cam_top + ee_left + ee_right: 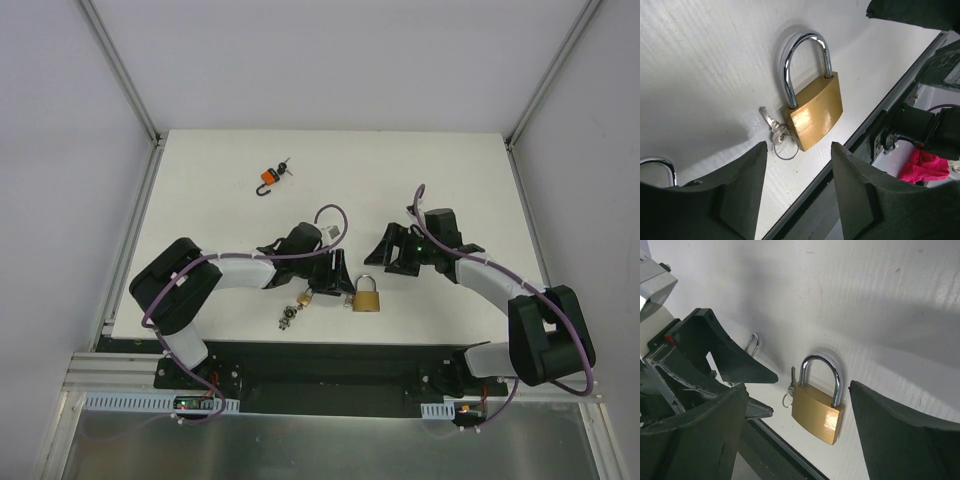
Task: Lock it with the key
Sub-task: Place the key at the center of the board.
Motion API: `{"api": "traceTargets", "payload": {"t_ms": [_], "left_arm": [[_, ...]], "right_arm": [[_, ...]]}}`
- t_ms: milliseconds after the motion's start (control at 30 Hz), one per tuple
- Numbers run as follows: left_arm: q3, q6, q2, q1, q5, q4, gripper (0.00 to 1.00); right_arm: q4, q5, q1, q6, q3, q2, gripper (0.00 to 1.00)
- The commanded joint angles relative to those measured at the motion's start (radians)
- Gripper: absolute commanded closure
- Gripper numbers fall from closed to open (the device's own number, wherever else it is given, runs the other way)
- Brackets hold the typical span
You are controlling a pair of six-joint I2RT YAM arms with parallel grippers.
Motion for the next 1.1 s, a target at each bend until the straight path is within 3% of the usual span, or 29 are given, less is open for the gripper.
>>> {"api": "traceTargets", "payload": {"t_ms": [0,667,1067], "left_arm": [[0.049,0.036,-0.044,-0.008,-0.032,-0.029,0.46],[0.059,0.146,-0.240,-0.002,-0.168,-0.060,0.30],[0.106,0.267,-0.444,0.003,-0.367,-0.460,0.23]], "right_arm": [[0.005,-0.016,-0.010,0.010,0.020,-0.041,0.15],[-0.012,-0.022,-0.018,0.008,0.029,-0.076,0.10],[-0.012,-0.057,-0.019,0.039,0.055,-0.096,0.03]]}}
